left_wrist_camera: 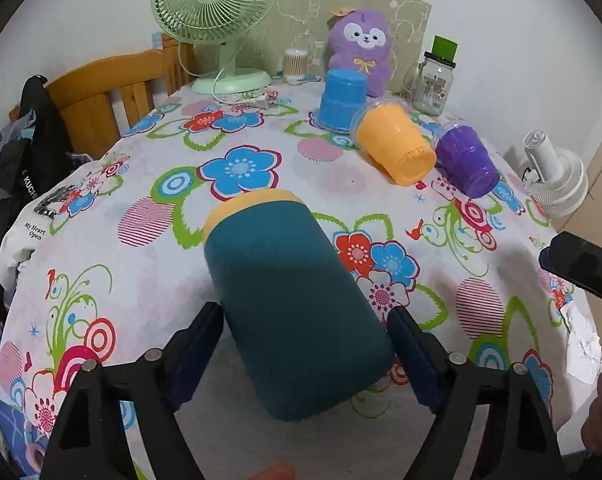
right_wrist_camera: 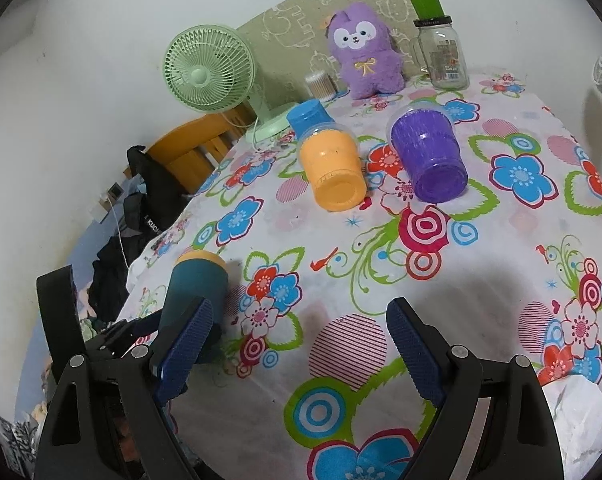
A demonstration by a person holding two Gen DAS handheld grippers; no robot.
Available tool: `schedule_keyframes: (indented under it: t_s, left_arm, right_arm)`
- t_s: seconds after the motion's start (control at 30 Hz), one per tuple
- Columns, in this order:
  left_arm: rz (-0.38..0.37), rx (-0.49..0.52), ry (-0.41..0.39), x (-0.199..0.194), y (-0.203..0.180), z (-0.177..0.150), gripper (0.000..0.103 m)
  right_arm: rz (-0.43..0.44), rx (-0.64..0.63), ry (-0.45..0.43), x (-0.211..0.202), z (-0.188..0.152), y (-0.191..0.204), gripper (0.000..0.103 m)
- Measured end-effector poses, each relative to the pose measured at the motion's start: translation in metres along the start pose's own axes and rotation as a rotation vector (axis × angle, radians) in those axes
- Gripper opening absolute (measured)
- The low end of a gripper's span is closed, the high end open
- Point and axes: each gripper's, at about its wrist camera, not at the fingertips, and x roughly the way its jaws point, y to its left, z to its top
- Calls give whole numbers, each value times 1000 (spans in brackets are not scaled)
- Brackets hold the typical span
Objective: Flip cup upside down
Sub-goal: 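Rotate the teal cup in the left gripper so its yellow rim faces down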
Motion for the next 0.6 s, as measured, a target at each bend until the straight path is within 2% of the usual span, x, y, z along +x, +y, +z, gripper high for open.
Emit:
schedule_keyframes:
  t_s: [0.27,0.6]
  left_arm:
    - [3,25,-41,-17,1,1,75]
    - [3,15,-63,-28,8,2,71]
  right_arm:
    - [14,-7,-11,-5,0,9,90]
    - [16,-28,-16,-9,-2,20,90]
